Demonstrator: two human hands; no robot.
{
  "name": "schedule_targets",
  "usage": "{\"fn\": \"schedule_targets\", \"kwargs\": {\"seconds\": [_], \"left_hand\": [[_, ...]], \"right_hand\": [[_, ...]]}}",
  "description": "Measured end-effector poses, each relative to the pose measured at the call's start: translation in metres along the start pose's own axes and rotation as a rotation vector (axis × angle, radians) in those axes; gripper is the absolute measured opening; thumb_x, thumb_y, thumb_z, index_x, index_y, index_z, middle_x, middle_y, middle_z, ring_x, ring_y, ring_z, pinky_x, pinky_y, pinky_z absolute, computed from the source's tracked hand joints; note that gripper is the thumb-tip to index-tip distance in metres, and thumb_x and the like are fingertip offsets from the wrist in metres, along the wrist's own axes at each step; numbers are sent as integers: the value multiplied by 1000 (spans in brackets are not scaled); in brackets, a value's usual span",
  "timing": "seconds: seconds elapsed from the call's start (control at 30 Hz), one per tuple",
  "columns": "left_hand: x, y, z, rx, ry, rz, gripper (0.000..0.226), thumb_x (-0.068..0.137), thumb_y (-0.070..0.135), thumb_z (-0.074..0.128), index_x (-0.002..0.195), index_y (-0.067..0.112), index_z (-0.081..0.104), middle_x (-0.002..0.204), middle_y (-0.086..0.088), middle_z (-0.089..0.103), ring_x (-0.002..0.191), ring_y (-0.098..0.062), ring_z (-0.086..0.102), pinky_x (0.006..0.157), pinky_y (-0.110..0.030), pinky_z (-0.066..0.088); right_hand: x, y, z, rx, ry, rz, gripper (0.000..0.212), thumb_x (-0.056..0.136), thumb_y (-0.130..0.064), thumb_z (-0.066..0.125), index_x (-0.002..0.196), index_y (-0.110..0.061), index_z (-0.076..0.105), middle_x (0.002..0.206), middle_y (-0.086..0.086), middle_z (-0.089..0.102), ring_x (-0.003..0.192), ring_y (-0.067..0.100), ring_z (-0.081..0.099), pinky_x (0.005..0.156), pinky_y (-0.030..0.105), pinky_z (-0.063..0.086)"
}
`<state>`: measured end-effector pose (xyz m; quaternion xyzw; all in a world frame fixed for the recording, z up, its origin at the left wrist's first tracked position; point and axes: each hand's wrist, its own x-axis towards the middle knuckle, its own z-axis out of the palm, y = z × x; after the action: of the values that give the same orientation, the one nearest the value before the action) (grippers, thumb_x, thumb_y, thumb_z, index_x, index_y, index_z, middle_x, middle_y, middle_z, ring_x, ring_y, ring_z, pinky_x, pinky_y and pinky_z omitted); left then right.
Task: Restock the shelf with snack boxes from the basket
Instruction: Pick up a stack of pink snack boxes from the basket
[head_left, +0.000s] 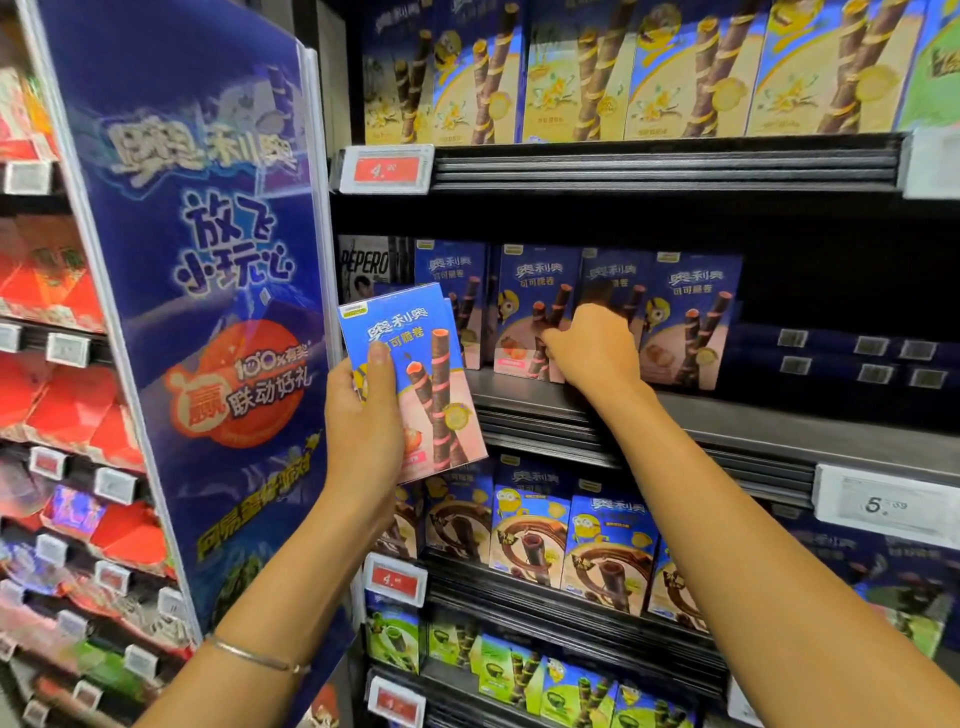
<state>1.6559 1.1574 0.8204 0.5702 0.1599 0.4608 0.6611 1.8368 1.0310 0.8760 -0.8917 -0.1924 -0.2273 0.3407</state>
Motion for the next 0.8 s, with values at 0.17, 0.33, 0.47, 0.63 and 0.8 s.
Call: {"fn": "schedule_targets", "kwargs": {"seconds": [0.17, 0.33, 0.47, 0.63, 0.8], "left_hand": [[-1, 1, 4, -7, -26, 1, 32, 111, 47, 46, 117, 18, 59, 118, -11, 77, 103, -34, 77, 86, -52, 65], [1, 1, 9, 17, -62, 13, 36, 111, 48, 44, 122, 17, 60, 115, -7, 78, 94, -22, 78, 75, -39, 65], [3, 0, 12, -33, -95, -5, 47, 110, 51, 43, 135, 12, 54, 118, -7, 78, 100, -29, 79, 72, -37, 65], [-2, 0, 30, -65, -163, -7, 46, 110, 51, 43, 136, 15, 54, 117, -4, 79, 100, -25, 79, 74, -35, 66], [-7, 0, 51, -109, -212, -30, 45, 110, 51, 46, 136, 15, 52, 115, -5, 79, 93, -21, 80, 69, -37, 66]], "right_hand": [[2, -7, 6, -70, -8, -15, 23, 94, -32, 61, 86, -10, 55, 91, 12, 58, 78, 31, 50, 68, 35, 40], [4, -8, 5, -73, -51, -22, 26, 95, -33, 61, 96, -6, 60, 103, 18, 66, 80, 31, 50, 69, 35, 41], [-14, -2, -9, 131, 22, -42, 46, 94, -58, 58, 87, -14, 47, 85, 3, 56, 74, 23, 54, 58, 31, 39], [-71, -8, -29, 616, -180, -118, 50, 86, -63, 64, 115, -22, 60, 101, -7, 66, 93, 6, 66, 77, 32, 58], [-87, -12, -53, 594, -112, -183, 33, 88, -42, 73, 111, -19, 69, 96, -4, 73, 88, 7, 71, 78, 34, 61]]}}
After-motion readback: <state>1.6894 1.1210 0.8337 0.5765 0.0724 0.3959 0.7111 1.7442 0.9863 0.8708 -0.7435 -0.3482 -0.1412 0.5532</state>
